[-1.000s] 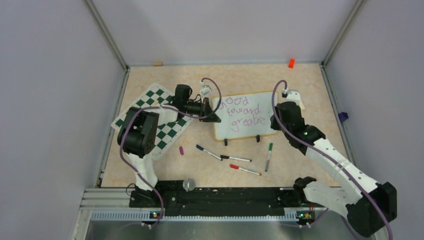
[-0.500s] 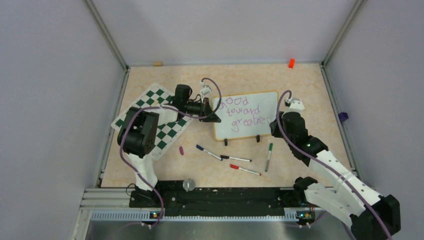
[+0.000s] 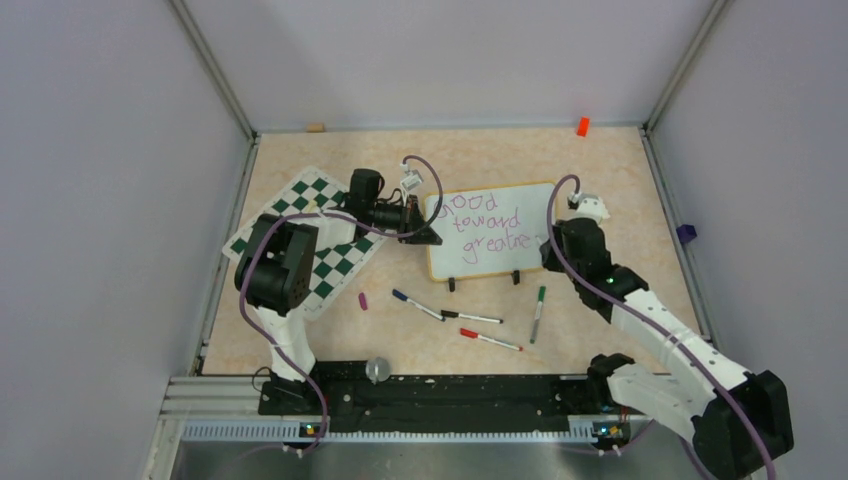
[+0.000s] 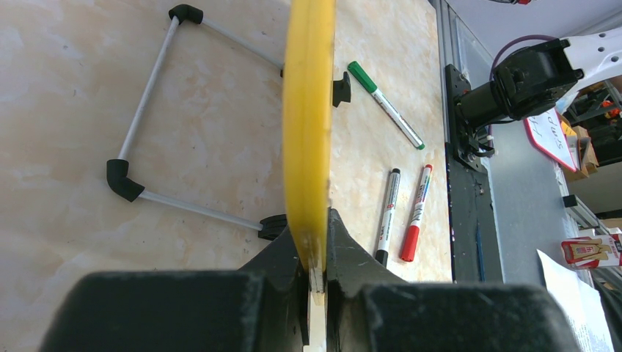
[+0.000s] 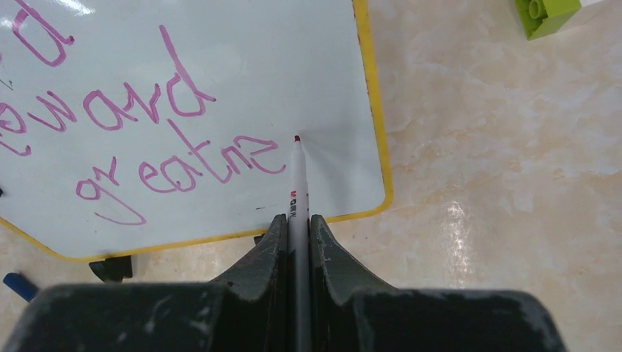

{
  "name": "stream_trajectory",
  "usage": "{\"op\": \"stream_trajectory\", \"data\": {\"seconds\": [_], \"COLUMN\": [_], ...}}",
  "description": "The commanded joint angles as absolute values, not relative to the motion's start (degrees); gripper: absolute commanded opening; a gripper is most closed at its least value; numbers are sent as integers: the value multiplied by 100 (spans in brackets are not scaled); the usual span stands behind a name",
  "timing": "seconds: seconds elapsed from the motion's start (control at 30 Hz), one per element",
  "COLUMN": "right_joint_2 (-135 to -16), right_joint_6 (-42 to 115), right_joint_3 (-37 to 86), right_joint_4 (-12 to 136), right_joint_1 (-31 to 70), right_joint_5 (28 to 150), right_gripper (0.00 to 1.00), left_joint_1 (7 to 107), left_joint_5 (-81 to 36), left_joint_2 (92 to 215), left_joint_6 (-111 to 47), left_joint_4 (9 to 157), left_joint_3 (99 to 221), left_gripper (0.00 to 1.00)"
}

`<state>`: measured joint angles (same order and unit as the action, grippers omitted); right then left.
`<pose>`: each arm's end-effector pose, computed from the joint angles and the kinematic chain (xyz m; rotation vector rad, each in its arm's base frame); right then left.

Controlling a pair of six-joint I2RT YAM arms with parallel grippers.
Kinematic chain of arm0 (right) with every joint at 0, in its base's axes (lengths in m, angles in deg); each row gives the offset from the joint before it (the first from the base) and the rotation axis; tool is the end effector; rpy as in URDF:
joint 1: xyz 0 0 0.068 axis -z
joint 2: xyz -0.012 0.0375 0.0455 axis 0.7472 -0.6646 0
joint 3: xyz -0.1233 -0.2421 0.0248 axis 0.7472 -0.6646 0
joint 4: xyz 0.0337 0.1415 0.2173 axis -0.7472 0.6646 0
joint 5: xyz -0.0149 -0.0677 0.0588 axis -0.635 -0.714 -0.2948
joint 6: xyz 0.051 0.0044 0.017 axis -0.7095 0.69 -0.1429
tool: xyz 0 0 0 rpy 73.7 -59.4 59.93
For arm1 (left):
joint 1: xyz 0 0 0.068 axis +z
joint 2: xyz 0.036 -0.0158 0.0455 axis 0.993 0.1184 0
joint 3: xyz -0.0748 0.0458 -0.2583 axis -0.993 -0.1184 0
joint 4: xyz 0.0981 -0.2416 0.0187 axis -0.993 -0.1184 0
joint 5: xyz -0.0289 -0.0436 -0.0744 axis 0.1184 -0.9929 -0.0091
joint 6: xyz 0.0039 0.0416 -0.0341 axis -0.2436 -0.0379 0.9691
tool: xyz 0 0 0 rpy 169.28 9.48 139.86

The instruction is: Write a sentence on the whiteboard

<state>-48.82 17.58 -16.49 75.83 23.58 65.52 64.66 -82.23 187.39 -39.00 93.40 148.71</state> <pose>0.1914 0.0777 0.2414 0.1727 2.1392 0.2132 0.3555 -0.1540 0.1690 0.9164 1.8963 -1.5219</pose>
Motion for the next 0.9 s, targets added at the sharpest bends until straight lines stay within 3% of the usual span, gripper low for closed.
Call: {"op": "stream_trajectory", "data": {"seconds": [0.0,0.87], "right_joint_2": [-4912,-5228], "right_joint_6": [1846,1924], "right_joint_3": [-1370,-1121], "right_joint_4": [7268,7183], "right_joint_1": [2462,2547], "right_joint_5": [6695,6607], "right_gripper": [0,0], "left_joint_1": [6388,6389], "left_joint_5": [-7876,-7878], "left_joint_2": [18816,18814], "left_joint_6": [-4240,-4243], "left_joint_4": [9225,9225], "left_joint_3": [14837,14841], "left_gripper": [0,0]}}
